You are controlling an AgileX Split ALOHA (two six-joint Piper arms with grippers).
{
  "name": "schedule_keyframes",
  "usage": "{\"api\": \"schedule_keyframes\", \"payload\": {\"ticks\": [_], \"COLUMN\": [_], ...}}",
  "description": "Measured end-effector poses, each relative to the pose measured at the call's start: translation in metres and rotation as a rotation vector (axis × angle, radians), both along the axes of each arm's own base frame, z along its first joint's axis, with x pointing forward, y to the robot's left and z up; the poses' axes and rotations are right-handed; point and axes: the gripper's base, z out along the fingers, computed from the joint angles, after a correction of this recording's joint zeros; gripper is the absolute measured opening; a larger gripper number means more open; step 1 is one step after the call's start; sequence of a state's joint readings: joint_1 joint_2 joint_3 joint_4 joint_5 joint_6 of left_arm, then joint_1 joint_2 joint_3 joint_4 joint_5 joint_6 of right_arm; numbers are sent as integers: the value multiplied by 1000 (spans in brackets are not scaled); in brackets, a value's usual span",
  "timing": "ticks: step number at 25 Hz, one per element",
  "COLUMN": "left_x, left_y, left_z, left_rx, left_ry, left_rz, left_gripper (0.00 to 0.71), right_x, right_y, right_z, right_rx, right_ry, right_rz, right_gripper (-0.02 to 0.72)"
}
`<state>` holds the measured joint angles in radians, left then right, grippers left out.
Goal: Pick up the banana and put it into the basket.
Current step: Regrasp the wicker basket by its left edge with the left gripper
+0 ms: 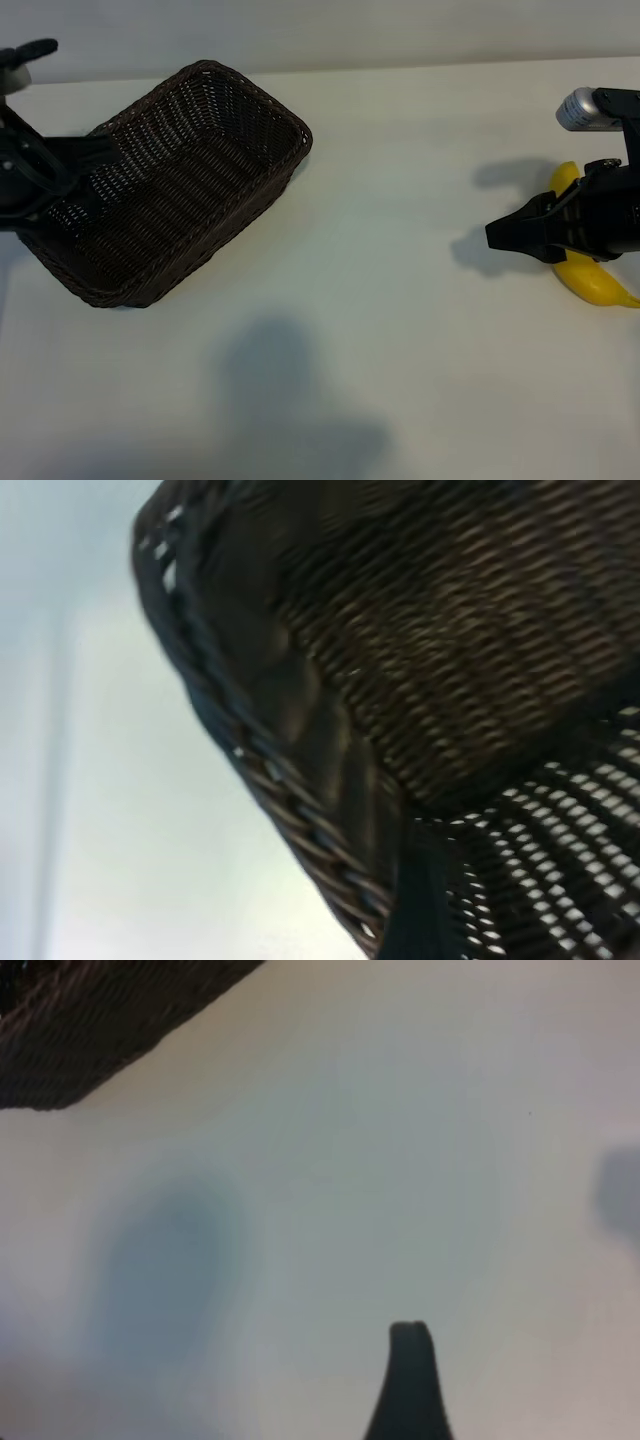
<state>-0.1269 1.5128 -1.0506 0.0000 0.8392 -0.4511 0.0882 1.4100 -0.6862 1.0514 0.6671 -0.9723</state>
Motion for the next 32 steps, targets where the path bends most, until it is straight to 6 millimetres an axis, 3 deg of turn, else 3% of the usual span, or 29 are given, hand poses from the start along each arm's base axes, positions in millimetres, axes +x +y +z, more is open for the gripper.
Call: {"api": "schedule_keyframes", "payload": {"ticks": [6,15,19,32], "left_x": [2,-1,0,16], "left_y": [6,48,46,41], "left_z": [-9,-10,-12,-47], "left_rx": [5,-5,-30,-82], "left_ry": [51,106,115,202], "left_rz": [106,273,279,287], "left_gripper": [564,565,565,565], "right_x": [0,0,0,0], "right_y": [0,0,0,0], "right_z": [0,0,0,0], "right_rx": [6,6,6,6], "right_ry": [8,8,8,9], "right_rz": [-10,-10,-10,-10], "right_gripper": [569,569,569,569]}}
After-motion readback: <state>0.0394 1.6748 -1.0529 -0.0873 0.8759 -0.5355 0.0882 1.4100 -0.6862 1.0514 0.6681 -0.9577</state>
